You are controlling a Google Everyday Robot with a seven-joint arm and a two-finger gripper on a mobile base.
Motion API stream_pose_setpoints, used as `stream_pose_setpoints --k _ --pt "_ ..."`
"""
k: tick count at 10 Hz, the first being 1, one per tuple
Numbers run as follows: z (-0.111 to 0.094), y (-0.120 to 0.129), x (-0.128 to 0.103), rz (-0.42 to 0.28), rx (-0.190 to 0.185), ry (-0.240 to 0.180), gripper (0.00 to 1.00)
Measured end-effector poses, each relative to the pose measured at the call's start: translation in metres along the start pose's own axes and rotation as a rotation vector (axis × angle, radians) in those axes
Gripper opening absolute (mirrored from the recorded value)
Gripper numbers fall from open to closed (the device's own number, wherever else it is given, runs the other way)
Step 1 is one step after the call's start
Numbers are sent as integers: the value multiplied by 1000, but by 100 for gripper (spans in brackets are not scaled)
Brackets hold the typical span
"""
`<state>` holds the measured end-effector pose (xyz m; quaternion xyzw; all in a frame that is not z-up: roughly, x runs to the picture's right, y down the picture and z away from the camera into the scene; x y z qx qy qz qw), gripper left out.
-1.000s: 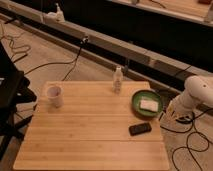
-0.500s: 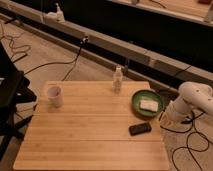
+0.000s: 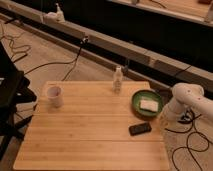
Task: Push the eraser across the table
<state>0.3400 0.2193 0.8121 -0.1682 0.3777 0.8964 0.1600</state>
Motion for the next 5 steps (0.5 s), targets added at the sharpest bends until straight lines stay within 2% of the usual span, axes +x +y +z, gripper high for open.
stream_pose_setpoints --k 3,5 --pt "10 8 0 2 19 6 0" --pt "16 10 9 -14 28 17 0"
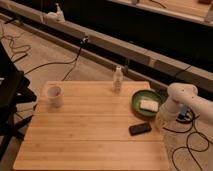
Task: Push the eraser across the table
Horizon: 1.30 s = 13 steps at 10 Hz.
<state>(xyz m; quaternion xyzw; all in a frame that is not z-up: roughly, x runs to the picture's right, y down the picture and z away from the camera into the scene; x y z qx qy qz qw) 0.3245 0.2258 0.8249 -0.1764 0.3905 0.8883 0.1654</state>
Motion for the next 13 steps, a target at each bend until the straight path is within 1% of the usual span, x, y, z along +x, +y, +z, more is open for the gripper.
stream_pose_setpoints --k 1,2,4,6,8,10,12,13 --pt "2 1 5 -16 4 -1 0" --pt "5 5 15 -47 7 -7 0" --pt "9 9 25 -88 14 -24 0" --pt "10 17 35 -114 7 -38 0" --pt "12 24 54 -149 3 -27 0" --pt "19 27 77 -190 13 -4 0" --pt "33 25 108 -255 51 29 0" --pt "37 23 118 -279 64 40 0"
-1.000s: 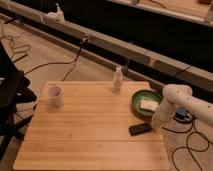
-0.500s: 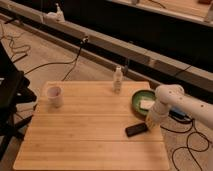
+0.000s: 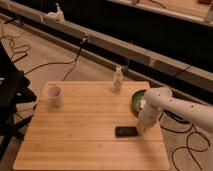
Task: Push the eraser across the table
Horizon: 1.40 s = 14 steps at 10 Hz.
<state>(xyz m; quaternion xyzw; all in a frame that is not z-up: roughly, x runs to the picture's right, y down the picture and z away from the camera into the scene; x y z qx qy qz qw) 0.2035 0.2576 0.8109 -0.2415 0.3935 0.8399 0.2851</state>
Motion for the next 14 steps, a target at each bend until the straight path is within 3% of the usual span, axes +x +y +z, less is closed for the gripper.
stream_pose_setpoints --k 2,5,8,10,14 --pt "10 9 30 -76 29 25 0" --pt "14 24 66 -171 40 49 0" --pt "18 44 88 -265 43 26 0" --pt "19 64 91 -308 27 -9 0" --pt "9 105 81 -316 -44 -64 0"
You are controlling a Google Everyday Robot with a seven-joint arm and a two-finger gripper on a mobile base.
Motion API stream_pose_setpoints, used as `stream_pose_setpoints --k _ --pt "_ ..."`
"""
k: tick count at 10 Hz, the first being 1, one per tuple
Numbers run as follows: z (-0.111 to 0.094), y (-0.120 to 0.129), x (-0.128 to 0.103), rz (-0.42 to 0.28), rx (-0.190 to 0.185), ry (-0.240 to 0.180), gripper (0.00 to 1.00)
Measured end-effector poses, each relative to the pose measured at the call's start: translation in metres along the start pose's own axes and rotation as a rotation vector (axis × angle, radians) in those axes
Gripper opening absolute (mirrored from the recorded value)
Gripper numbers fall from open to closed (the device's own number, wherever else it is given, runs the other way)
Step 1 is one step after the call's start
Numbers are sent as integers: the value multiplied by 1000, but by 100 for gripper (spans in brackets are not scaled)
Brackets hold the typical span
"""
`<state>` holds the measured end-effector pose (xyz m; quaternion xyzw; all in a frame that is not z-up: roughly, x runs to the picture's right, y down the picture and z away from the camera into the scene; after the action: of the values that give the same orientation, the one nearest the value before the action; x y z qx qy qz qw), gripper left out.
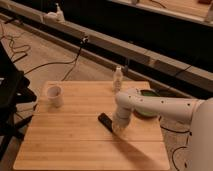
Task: Push the eraser across the table
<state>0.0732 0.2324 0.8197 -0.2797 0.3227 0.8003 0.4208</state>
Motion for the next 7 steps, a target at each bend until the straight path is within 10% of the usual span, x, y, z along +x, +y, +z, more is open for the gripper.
stream_pose_setpoints --k 7 --pt "-18 49 4 -56 -125 5 0"
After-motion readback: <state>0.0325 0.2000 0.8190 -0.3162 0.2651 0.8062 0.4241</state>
